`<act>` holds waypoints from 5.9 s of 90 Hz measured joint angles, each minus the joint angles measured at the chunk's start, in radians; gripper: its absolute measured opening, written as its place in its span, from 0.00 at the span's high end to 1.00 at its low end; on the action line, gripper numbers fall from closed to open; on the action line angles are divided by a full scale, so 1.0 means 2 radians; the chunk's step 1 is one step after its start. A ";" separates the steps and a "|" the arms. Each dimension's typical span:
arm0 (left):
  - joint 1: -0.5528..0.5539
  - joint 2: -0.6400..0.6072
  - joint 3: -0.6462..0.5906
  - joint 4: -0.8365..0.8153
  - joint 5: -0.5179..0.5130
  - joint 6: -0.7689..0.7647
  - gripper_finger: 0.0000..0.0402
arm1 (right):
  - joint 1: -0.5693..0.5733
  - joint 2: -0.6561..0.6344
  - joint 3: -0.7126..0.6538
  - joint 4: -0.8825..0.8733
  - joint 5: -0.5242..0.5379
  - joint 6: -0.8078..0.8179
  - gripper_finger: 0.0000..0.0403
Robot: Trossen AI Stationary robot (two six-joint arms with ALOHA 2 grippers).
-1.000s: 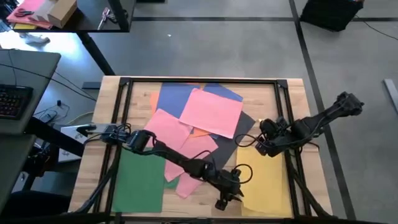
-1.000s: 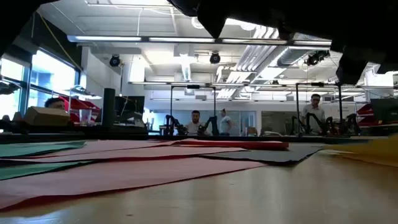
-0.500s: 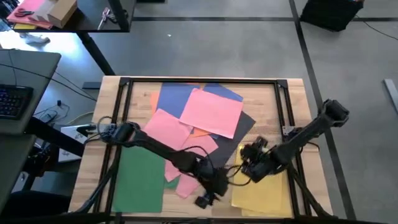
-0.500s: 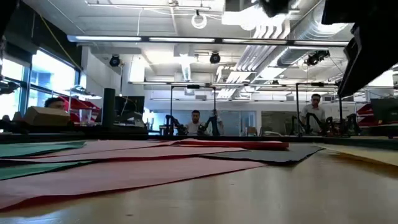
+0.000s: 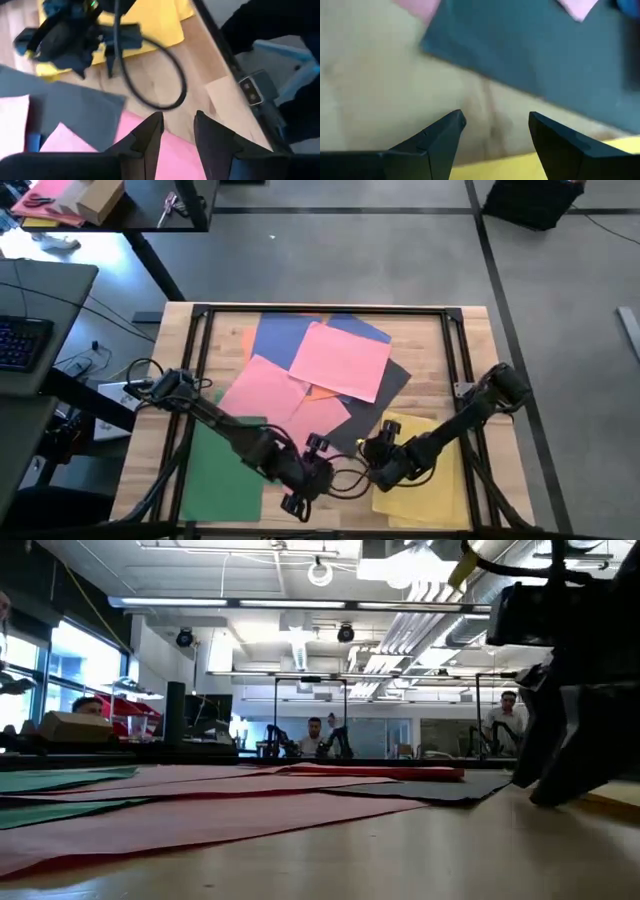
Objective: Organize paper
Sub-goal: Stack the yellow paper on top of the other yellow paper to the bottom right of the table, then move the pink paper to the top right of the table
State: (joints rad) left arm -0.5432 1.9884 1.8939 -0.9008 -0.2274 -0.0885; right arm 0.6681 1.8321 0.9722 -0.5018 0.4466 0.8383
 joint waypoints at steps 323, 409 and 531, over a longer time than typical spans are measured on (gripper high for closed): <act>0.410 -0.061 -0.571 0.600 0.132 0.007 0.58 | -0.328 -0.055 -0.100 0.188 -0.015 -0.520 0.57; 0.399 -0.174 -0.575 0.557 0.133 0.040 0.58 | -0.342 -0.057 -0.038 0.071 -0.059 -0.451 1.00; 0.353 0.017 -0.411 0.481 -0.026 -0.012 0.58 | -0.333 -0.125 -0.055 -0.060 -0.217 0.000 1.00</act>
State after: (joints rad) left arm 0.1638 2.0219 1.0714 0.0610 -0.2788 -0.1119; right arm 0.0017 1.5825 0.8622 -0.6212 0.0118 0.8391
